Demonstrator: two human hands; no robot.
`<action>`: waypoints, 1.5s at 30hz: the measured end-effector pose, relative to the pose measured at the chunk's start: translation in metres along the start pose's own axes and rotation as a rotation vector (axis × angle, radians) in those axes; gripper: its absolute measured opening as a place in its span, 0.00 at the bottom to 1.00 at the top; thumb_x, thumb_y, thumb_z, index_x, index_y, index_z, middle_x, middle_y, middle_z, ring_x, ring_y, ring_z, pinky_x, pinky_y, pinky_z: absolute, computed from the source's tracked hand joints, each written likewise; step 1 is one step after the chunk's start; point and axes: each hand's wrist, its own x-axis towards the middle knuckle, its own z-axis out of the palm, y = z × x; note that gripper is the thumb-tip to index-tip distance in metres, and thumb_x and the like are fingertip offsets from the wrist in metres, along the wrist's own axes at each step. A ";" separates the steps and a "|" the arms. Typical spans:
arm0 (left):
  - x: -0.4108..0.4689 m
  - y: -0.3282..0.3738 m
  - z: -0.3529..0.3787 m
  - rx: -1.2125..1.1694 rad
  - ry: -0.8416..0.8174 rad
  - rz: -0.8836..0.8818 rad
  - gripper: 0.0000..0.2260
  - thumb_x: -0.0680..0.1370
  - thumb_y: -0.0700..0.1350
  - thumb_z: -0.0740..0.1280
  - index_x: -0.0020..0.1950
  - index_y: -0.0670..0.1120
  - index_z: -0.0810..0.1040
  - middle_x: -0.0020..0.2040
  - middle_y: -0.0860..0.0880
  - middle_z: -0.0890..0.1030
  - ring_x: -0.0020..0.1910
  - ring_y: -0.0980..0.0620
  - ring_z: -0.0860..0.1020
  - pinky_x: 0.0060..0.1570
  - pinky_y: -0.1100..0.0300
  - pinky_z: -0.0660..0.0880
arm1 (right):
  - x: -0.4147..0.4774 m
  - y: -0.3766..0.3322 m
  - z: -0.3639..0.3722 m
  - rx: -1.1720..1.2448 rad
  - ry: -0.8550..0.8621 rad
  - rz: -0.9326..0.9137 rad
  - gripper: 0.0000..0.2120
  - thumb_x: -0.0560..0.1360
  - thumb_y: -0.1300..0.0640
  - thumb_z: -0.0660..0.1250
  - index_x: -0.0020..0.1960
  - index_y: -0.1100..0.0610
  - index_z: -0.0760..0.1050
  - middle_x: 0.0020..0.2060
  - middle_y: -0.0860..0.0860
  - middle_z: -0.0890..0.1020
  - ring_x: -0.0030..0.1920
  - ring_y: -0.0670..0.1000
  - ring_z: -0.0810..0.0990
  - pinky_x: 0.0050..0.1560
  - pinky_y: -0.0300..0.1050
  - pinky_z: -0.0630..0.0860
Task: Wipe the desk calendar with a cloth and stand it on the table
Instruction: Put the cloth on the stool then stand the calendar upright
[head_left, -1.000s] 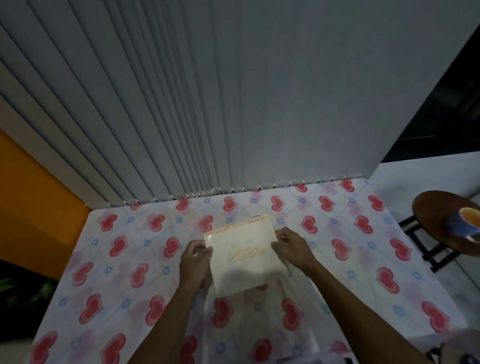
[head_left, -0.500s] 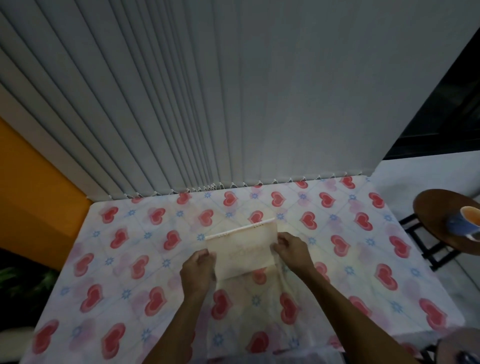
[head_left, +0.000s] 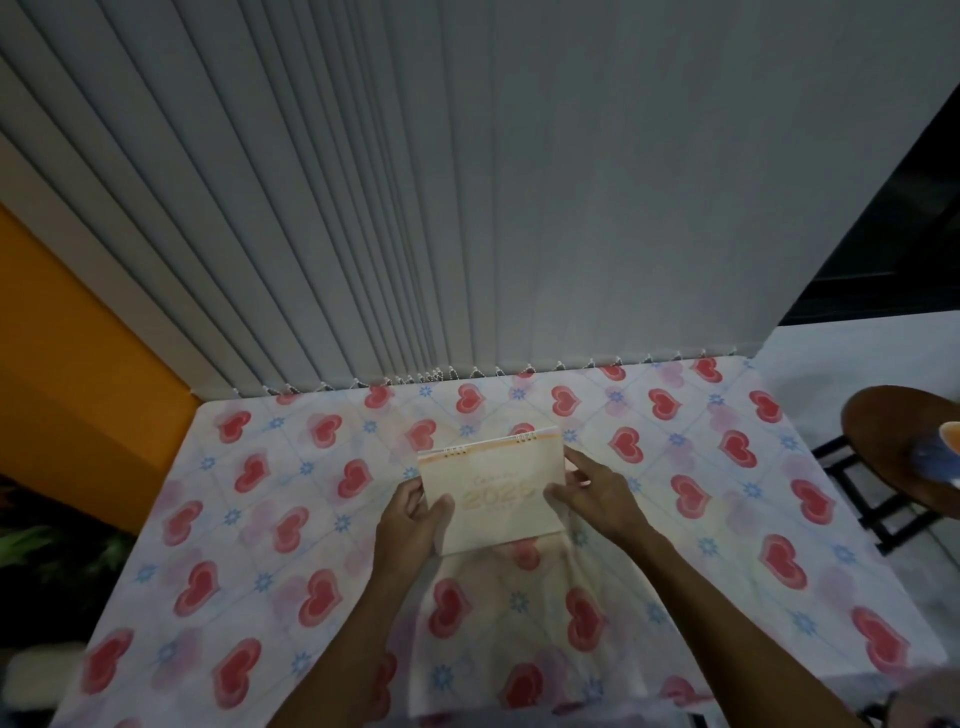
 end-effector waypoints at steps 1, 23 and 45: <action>0.004 0.001 0.000 -0.010 -0.020 0.001 0.14 0.77 0.42 0.73 0.61 0.50 0.78 0.56 0.58 0.83 0.58 0.57 0.81 0.52 0.66 0.78 | 0.002 -0.002 -0.002 -0.002 -0.006 0.007 0.30 0.76 0.50 0.72 0.76 0.45 0.68 0.62 0.52 0.83 0.51 0.48 0.79 0.53 0.47 0.79; 0.209 0.040 -0.022 -0.040 -0.307 0.075 0.42 0.66 0.59 0.76 0.76 0.52 0.65 0.65 0.57 0.80 0.64 0.56 0.79 0.61 0.57 0.77 | 0.151 -0.070 0.024 0.066 -0.010 0.126 0.39 0.75 0.57 0.72 0.80 0.42 0.58 0.69 0.55 0.78 0.58 0.53 0.81 0.38 0.33 0.79; 0.260 0.033 0.004 0.008 -0.243 0.025 0.43 0.73 0.50 0.77 0.81 0.54 0.56 0.73 0.49 0.74 0.70 0.49 0.73 0.68 0.45 0.74 | 0.210 -0.078 0.016 0.052 -0.013 0.139 0.37 0.76 0.61 0.69 0.80 0.42 0.59 0.73 0.54 0.74 0.65 0.58 0.78 0.62 0.61 0.80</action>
